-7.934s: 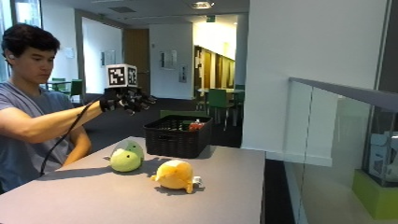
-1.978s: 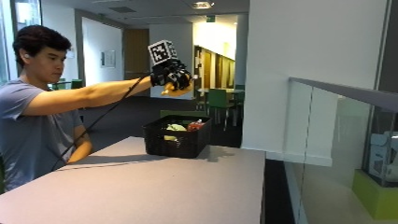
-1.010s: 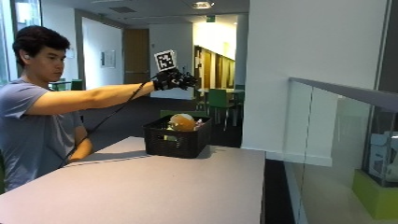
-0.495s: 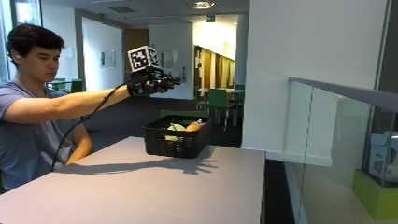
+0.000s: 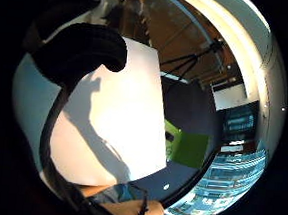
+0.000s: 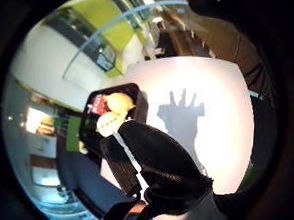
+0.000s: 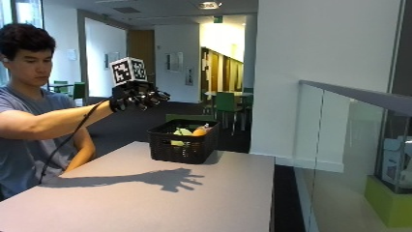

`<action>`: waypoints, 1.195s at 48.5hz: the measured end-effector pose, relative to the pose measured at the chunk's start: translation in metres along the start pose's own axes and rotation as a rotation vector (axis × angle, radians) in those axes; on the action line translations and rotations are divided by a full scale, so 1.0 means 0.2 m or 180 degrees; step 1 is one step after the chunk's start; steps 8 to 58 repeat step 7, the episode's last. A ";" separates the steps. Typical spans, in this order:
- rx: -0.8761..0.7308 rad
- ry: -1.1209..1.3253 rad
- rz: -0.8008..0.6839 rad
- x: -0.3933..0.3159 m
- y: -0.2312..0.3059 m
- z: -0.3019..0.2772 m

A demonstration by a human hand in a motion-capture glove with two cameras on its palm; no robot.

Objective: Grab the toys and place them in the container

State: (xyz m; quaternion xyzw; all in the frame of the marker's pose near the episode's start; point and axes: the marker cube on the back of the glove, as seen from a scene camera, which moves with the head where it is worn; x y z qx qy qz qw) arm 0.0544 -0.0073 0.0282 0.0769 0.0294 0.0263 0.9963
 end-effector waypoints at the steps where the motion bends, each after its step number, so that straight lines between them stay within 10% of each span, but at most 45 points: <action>1: -0.0007 -0.0004 0.0005 0.01 0.01 0.01; 58: -0.0077 -0.0020 0.0028 0.05 0.04 0.05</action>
